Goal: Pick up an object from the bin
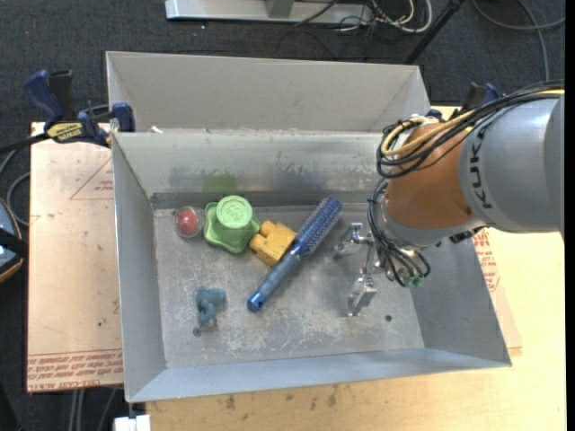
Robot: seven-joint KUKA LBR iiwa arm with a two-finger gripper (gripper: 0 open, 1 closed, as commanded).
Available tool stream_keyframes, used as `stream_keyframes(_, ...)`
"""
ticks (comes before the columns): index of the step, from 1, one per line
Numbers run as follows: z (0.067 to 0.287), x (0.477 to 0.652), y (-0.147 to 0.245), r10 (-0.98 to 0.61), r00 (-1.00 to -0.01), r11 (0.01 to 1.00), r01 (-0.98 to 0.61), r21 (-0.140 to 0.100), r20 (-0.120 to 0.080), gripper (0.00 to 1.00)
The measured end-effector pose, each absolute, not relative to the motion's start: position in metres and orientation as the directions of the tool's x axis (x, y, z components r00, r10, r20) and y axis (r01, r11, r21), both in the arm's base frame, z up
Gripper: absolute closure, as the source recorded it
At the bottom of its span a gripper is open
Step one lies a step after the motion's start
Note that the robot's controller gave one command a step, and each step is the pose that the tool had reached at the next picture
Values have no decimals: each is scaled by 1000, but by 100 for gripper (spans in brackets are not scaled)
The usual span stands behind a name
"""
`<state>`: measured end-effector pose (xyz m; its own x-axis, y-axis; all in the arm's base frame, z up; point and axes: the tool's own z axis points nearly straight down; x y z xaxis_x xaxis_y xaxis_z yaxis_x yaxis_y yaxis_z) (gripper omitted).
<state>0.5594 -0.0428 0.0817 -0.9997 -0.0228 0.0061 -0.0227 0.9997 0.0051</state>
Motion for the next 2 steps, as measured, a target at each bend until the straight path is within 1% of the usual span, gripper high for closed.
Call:
stream_keyframes(1, 87, 632, 44, 76, -997, 997, 76, 3, 2, 0)
stream_keyframes(2, 148, 654, 84, 251, -968, 968, 251, 5, -8, 0)
